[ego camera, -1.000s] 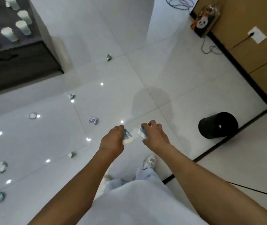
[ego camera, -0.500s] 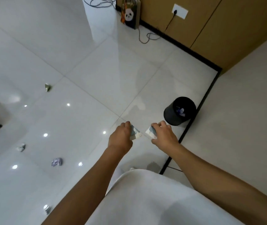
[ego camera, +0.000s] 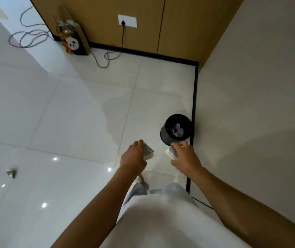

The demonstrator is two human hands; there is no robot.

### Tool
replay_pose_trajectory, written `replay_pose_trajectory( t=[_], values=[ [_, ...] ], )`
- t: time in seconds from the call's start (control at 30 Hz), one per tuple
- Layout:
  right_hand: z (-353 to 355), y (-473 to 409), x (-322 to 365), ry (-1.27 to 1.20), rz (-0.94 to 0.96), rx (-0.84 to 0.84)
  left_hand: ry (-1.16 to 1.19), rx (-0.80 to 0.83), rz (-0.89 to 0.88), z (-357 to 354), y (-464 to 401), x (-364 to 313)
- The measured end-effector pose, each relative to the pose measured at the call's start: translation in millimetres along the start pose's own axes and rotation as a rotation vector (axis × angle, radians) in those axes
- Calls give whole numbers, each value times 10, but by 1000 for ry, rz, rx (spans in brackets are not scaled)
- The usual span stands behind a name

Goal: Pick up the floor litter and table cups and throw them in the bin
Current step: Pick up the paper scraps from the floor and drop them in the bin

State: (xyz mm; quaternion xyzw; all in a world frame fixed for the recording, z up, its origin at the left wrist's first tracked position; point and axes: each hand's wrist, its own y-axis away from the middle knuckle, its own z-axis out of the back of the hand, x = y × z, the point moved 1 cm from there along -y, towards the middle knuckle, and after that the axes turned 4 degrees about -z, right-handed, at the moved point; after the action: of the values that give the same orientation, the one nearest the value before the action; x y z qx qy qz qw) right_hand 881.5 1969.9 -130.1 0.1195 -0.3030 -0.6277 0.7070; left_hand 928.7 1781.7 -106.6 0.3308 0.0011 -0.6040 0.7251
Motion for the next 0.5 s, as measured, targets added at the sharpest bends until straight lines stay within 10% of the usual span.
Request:
replay_pose_trajectory(
  t=[0.5],
  values=[
    [852,-1595,-977,-115,-148,57,25,123,28,32,-1914,-1015]
  ],
)
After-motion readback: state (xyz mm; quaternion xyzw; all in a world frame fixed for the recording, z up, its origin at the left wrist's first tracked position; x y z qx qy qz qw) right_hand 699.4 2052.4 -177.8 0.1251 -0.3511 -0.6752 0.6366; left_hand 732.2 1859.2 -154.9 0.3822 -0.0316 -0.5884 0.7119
